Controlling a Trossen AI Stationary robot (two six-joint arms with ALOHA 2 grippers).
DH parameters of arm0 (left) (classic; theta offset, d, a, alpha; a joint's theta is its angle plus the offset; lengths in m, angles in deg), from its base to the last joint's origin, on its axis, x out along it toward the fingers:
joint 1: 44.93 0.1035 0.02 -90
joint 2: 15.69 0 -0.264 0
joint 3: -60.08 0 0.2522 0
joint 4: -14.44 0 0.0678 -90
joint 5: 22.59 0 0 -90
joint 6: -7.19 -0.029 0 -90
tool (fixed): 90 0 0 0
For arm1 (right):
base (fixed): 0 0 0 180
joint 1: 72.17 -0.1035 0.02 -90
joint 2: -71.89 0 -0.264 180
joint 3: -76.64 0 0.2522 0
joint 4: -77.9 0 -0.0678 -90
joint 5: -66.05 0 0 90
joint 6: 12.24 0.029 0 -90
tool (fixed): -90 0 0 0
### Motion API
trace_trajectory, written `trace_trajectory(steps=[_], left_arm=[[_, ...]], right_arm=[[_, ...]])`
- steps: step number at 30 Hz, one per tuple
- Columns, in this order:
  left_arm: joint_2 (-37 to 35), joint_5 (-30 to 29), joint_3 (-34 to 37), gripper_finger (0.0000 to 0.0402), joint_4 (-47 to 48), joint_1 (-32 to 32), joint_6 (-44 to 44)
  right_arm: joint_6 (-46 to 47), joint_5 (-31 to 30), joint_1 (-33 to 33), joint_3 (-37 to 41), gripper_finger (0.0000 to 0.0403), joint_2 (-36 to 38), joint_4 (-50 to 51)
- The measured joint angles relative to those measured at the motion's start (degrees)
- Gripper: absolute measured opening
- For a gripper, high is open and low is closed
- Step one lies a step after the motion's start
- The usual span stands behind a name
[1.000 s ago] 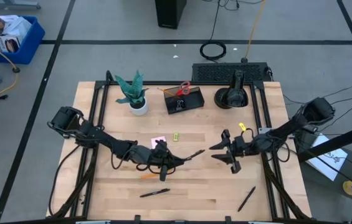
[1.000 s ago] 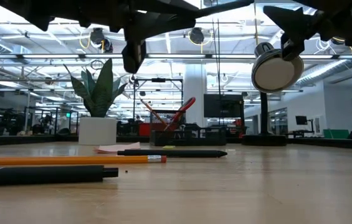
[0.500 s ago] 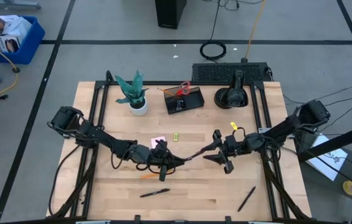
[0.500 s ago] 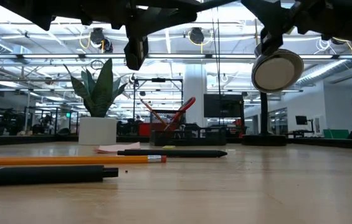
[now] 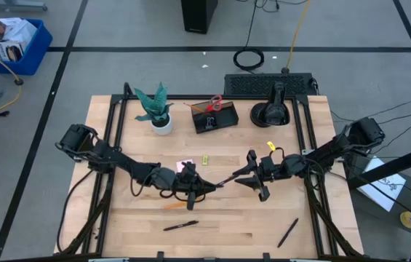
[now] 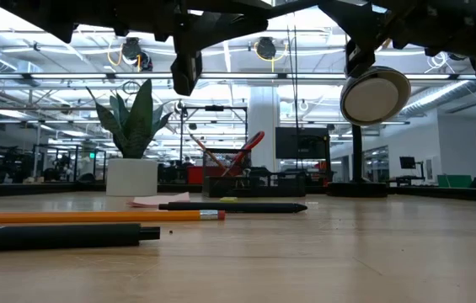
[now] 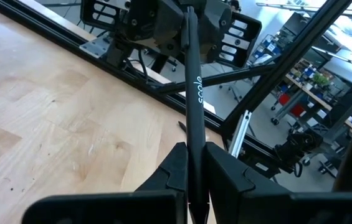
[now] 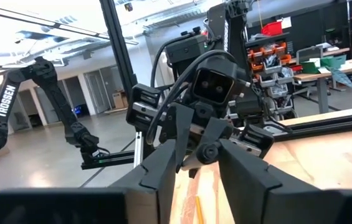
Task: Pick and place office supplies into organizer
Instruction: Put the black pen into the black mesh desk organizer
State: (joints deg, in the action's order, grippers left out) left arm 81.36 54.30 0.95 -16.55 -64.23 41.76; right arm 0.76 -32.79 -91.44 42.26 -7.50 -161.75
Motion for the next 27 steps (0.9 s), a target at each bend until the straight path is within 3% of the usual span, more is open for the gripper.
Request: trace_trajectory(steps=[8,19,27], left_arm=[[0.0,1.9,0.0,0.0035,0.0,0.4,0.0],[0.0,1.5,0.0,0.0038,0.0,0.4,-1.0],[0.0,0.5,-0.1,0.0099,8.1,0.0,1.3]], right_arm=[[-0.2,2.8,0.6,0.0,0.0033,0.0,0.0],[-0.4,2.8,0.6,0.0,0.0043,0.2,0.0],[-1.3,2.9,0.6,0.0,0.0035,0.2,0.2]])
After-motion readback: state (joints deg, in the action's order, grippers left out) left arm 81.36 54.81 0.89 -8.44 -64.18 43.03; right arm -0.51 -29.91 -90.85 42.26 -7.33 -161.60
